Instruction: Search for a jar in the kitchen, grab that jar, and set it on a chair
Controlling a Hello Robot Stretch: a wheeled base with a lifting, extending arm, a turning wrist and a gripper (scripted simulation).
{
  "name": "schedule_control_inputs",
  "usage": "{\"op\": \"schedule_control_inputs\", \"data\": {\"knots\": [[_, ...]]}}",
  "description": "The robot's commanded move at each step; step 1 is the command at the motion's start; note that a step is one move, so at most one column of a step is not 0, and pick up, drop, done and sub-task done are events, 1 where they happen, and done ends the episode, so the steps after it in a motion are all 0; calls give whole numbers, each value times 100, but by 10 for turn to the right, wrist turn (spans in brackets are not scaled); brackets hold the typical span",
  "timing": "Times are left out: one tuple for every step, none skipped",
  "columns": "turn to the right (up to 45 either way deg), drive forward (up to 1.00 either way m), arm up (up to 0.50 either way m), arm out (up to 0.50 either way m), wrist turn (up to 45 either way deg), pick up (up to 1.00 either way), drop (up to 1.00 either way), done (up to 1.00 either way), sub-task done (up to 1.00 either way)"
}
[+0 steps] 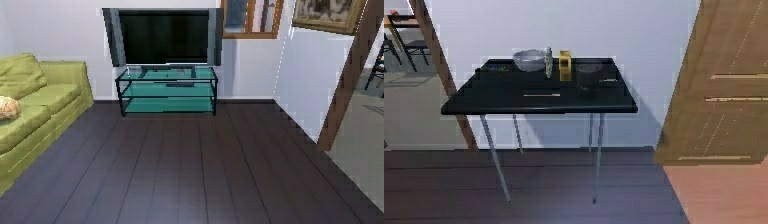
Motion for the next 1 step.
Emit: {"op": "schedule_control_inputs", "data": {"knots": [[180, 0, 0, 0, 0, 0, 0, 0, 0]]}}
